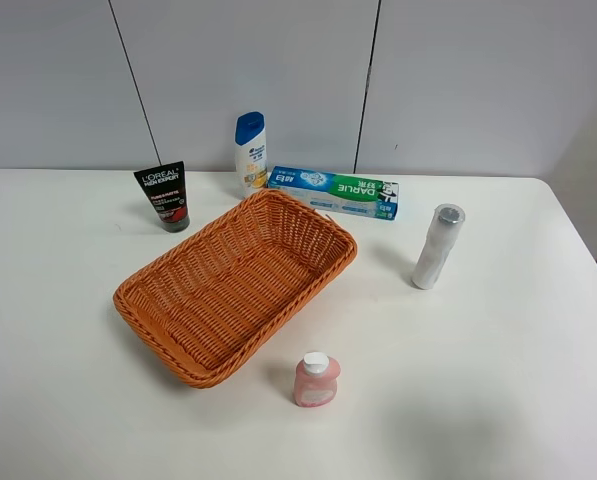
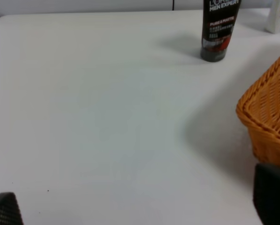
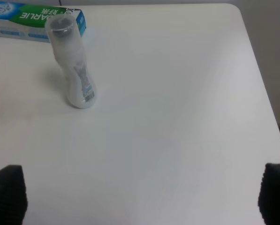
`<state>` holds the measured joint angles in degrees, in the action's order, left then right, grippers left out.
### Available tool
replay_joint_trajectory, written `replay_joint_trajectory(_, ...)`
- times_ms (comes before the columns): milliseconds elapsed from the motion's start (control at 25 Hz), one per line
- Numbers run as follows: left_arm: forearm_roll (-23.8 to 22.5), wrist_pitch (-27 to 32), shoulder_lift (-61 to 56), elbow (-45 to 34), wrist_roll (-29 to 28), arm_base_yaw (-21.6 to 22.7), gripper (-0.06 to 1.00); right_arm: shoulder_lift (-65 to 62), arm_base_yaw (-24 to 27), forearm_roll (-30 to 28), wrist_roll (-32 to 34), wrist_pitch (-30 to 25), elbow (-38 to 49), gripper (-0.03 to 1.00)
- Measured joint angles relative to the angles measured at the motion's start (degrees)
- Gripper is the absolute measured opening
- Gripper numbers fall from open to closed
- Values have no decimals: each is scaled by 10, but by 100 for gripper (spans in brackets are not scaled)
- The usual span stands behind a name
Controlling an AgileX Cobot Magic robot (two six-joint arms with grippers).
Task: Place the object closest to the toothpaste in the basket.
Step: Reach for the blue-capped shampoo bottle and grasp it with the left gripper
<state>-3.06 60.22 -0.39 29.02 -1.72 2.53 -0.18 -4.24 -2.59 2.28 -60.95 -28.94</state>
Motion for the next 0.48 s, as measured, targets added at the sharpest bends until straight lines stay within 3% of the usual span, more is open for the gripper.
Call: replay_joint_trajectory(480,0,0,0,0,0,0,99,0,0,0,0,0,0,99)
